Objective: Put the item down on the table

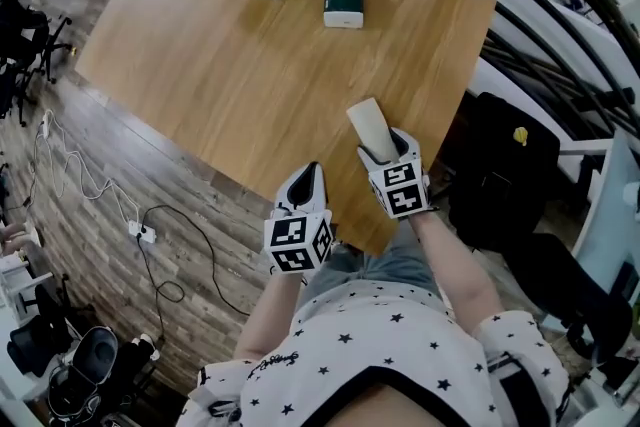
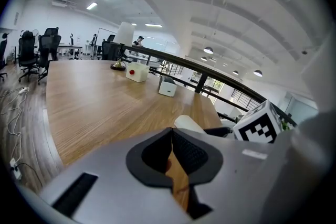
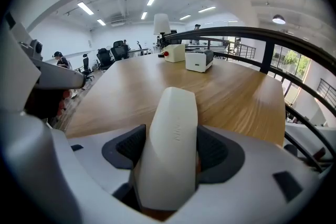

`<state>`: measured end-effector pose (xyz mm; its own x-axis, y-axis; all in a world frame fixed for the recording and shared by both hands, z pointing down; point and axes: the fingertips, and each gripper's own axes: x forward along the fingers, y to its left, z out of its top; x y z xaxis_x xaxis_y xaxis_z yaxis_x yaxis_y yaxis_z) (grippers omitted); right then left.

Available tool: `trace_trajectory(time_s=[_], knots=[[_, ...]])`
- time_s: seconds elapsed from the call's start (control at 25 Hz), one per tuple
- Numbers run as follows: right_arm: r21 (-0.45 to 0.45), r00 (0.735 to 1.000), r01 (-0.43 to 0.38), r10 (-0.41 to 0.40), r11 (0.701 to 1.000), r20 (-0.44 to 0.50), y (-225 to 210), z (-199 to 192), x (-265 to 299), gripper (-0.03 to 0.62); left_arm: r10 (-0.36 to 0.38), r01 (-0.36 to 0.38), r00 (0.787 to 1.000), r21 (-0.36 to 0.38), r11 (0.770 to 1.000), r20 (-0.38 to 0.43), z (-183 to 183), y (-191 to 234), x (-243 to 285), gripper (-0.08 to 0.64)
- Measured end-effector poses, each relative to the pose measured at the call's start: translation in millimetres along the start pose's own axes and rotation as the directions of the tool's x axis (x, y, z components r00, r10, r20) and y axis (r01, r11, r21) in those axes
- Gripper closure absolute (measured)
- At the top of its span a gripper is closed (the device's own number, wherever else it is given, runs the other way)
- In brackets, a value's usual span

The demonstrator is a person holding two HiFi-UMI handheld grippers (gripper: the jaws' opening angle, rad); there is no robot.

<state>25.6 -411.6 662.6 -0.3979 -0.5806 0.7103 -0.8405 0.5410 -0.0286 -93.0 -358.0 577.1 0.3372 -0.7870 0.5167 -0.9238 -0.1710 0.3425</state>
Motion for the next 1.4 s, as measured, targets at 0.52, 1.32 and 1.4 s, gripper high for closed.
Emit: trace_trajectory(time_s=[0.52,1.32,1.4], knots=[[0.052,1.0,0.027,-0.027,0.998,0.01,6.6,-4.2,-17.3,0.281,-0.016,0.015,0.999,0.024,1.0,0.032,0.0,-10.2,-36.1,0.546],[0.194,0.963,-0.011,-0.042,0.981,0.268,97.2,-1.1,-175.9,0.404,-0.035,0.027,0.994,0.072,0.997,0.108,-40.1,-26.7,-160.9,0.546],[0.196,0.956,-0.023,-0.036,0.98,0.291,106.2,-1.1,-190.9,0.44,-0.036,0.028,0.992,0.073,0.997,0.12,-41.9,-28.9,-170.9,0.546]])
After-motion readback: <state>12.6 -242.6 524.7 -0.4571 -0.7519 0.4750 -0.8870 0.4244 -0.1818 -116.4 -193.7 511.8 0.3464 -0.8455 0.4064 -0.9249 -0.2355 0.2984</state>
